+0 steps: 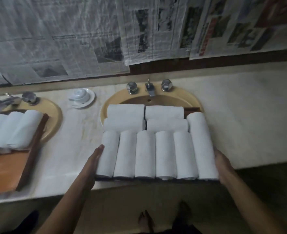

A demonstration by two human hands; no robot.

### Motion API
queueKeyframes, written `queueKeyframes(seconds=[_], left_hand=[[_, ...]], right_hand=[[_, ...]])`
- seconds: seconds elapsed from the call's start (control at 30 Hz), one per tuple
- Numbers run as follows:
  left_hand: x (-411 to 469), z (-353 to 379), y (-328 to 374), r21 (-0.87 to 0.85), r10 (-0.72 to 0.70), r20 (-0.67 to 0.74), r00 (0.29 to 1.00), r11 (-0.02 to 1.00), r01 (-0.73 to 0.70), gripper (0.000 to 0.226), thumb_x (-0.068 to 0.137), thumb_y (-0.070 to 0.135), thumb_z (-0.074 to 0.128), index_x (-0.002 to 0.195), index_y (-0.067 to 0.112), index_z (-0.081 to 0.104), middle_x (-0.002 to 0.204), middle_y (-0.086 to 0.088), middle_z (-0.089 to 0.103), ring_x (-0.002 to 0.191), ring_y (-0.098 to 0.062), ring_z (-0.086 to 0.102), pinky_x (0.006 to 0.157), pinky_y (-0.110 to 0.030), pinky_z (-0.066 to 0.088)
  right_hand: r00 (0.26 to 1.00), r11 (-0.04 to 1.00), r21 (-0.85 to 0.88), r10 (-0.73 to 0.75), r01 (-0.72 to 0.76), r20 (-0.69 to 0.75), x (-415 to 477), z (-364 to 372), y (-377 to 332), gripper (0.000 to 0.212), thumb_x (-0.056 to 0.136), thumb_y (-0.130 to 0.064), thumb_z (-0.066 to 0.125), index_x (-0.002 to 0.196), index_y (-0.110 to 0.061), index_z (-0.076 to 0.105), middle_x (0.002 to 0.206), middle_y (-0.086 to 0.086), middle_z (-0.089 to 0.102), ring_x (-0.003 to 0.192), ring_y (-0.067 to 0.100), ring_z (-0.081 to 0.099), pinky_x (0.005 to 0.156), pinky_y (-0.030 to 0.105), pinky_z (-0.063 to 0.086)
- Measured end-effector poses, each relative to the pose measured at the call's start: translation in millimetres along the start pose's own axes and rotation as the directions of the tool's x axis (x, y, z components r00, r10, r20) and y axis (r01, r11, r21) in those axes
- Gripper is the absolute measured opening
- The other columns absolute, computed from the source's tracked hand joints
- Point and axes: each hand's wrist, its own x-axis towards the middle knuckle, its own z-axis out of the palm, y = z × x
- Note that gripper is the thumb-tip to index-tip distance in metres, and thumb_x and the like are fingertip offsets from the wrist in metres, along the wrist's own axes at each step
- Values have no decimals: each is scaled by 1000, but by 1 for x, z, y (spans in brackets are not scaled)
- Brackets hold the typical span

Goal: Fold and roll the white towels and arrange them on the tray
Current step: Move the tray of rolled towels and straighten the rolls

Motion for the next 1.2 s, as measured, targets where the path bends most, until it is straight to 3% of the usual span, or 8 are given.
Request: queueKeyframes(seconds=[0.13,0.3,0.47,0.67,0.83,0.93,1.03,1.2], left_hand=[[-21,7,-5,-46,-22,55,998,999,25,38,98,54,56,118,24,71,109,-5,78,95,-25,76,83,-47,57],[-31,28,-1,-3,2,121,993,1000,-1,45,95,60,58,120,25,72,113,-7,77,103,-31,74,95,-62,54],[-29,71,15,30,24,227,974,999,-32,43,97,58,56,122,27,69,112,-3,77,99,-24,75,67,-42,60],[-25,147,33,102,43,397,917,991,-91,49,92,61,60,127,27,68,115,-4,76,105,-29,73,81,-52,60],[-18,234,40,176,44,459,887,974,-139,92,65,77,78,132,16,60,127,-17,67,114,-36,66,81,-53,60],[-33,298,41,186,82,508,857,961,-202,43,89,54,69,112,17,70,111,-6,74,97,-14,72,82,-34,56],[-47,357,41,223,99,576,811,936,-273,47,77,65,75,100,25,66,90,14,73,73,10,69,62,-12,51],[-42,452,37,257,105,656,748,900,-352,101,27,85,82,106,25,67,104,15,71,100,-4,65,77,-18,47]], right_hand=[[999,996,86,5,-2,-37,-27,-25,18,41,104,-49,51,104,-14,71,89,6,77,86,24,71,68,31,54],[997,966,246,-73,76,-24,-57,-66,27,37,102,-52,52,112,-21,69,90,-5,80,81,11,75,71,31,56],[994,962,256,-87,99,-60,-75,-113,31,77,70,-75,76,124,-21,68,112,8,77,105,31,73,95,52,56],[975,954,275,-59,119,-216,-96,-175,33,104,43,-84,83,126,-24,67,109,7,78,102,35,73,94,59,56],[938,909,379,-39,177,-344,-102,-234,37,109,41,-86,84,130,-27,65,116,6,76,104,34,73,93,58,57],[917,867,438,-51,238,-397,-100,-269,33,111,36,-81,86,128,-22,65,111,7,76,102,31,72,85,45,57],[890,849,430,-96,307,-446,-93,-306,24,72,77,-70,73,129,-21,61,106,1,72,96,24,68,75,35,52],[871,833,463,-45,303,-490,-68,-378,26,36,98,-49,59,123,-24,62,107,3,73,99,25,68,78,38,52]])
